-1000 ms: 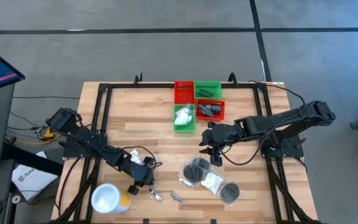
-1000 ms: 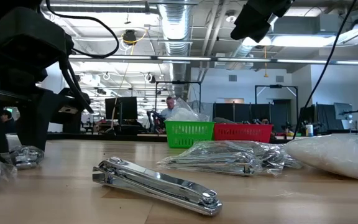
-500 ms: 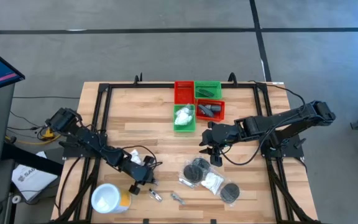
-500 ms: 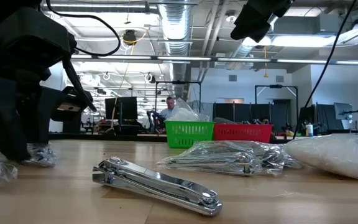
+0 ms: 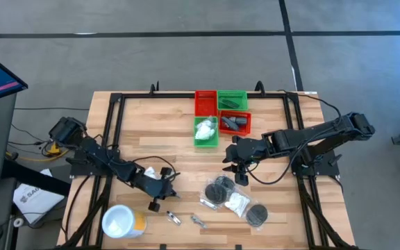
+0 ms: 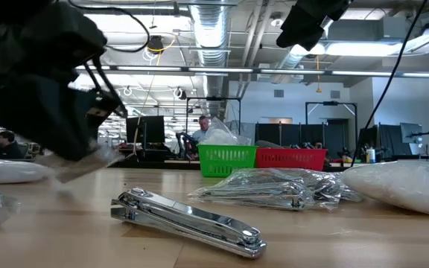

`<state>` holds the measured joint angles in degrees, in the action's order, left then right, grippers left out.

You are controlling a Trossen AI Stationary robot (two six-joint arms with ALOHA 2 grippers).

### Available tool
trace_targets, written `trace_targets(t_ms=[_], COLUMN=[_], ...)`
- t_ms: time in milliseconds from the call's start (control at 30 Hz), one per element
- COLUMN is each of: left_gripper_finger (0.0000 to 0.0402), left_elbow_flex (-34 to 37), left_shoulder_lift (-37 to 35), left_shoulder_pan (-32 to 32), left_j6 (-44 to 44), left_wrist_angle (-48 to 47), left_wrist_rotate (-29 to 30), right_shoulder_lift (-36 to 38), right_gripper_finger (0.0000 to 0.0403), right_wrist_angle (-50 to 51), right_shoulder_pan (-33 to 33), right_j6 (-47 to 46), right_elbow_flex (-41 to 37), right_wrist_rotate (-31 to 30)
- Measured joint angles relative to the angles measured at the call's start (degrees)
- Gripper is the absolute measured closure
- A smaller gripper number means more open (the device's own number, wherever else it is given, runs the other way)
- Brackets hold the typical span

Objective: Pick & Place Travel size toiletries
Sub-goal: Put the nail cutter into the left red bin

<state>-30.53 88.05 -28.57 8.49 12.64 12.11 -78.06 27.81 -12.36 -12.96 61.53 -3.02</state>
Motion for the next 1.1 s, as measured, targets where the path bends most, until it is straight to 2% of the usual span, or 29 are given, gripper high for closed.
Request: trace_targets(t_ms=[300,1100], left_gripper_finger=[0.0379,0.0399], left_elbow_flex=[-0.1,-0.2], left_shoulder_lift=[-0.6,-0.7], left_shoulder_pan=[2.9,12.6], left_j6=[0.0,-0.7], left_wrist_angle=[4.2,29.7], left_wrist_rotate=[0.0,-0.1], right_shoulder_lift=[0.0,0.0], right_gripper_finger=[0.0274,0.0274], right_wrist_angle=[0.0,-2.4], right_shoulder_pan=[0.0,0.0], right_j6=[0.0,1.7], right_elbow_flex=[0.0,0.0], right_wrist_rotate=[0.0,0.0])
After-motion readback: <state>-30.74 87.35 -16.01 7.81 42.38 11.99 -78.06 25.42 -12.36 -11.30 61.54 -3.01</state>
